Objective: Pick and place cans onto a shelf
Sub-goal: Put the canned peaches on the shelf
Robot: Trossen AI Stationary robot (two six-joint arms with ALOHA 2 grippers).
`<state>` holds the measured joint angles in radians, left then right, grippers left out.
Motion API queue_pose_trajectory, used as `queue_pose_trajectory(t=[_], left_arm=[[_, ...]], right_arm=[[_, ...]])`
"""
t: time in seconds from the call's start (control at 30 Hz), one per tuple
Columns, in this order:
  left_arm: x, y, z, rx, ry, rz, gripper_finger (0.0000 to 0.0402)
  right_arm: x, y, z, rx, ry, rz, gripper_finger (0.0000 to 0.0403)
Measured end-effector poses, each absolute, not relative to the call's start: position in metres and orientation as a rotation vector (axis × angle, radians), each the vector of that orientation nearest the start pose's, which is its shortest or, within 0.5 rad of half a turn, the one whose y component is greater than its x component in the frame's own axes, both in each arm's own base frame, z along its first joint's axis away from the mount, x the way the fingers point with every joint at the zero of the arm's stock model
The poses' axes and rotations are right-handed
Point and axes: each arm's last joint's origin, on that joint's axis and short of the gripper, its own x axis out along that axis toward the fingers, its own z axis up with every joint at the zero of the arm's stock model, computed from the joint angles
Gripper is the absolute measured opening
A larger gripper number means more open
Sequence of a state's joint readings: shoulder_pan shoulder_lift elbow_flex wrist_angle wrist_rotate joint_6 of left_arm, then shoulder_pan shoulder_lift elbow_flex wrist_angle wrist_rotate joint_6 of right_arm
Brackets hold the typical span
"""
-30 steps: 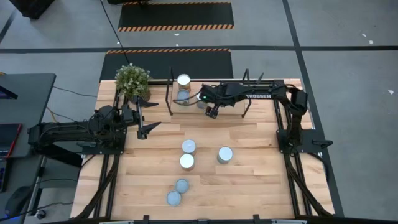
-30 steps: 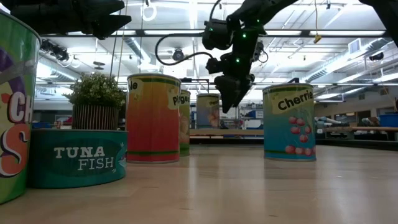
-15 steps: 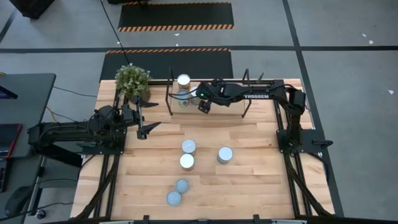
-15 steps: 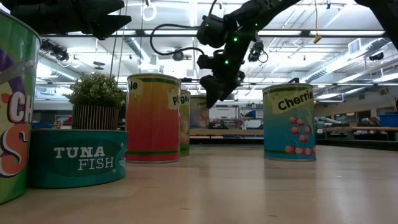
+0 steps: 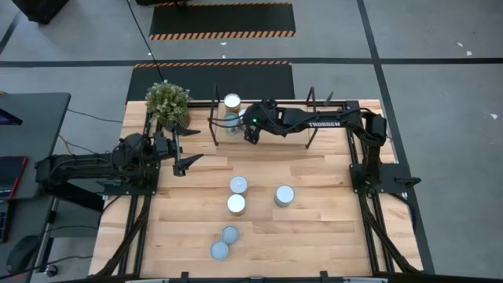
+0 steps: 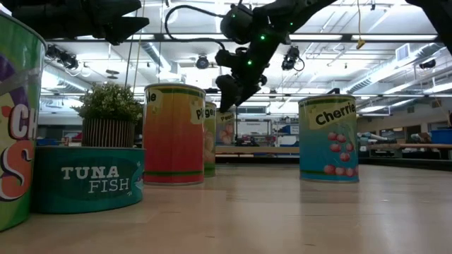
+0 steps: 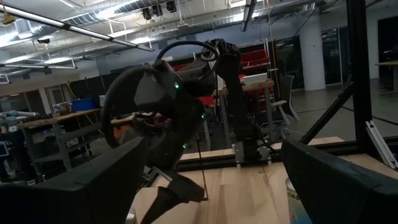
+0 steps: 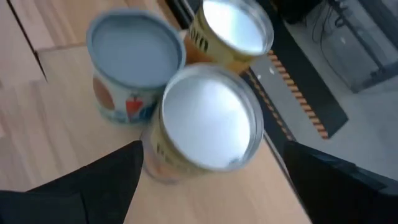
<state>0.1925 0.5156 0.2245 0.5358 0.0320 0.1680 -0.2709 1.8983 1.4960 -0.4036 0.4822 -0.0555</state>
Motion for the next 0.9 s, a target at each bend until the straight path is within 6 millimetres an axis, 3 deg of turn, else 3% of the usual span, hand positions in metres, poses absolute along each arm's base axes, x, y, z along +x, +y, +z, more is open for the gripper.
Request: queue_pose_trajectory(t=[0.53, 0.9], left_arm=[[0.134, 0.025, 0.244, 0.195, -0.229, 0.179, 0.0378], [0.134, 0.025, 0.244, 0.194, -0.228, 0.179, 0.0378]], right_arm=[[0.405, -0.160, 0.238, -0.149, 0.743, -0.781, 0.0393], [0.409, -0.158, 0.255, -0.221, 0.769, -0.784, 0.0393]])
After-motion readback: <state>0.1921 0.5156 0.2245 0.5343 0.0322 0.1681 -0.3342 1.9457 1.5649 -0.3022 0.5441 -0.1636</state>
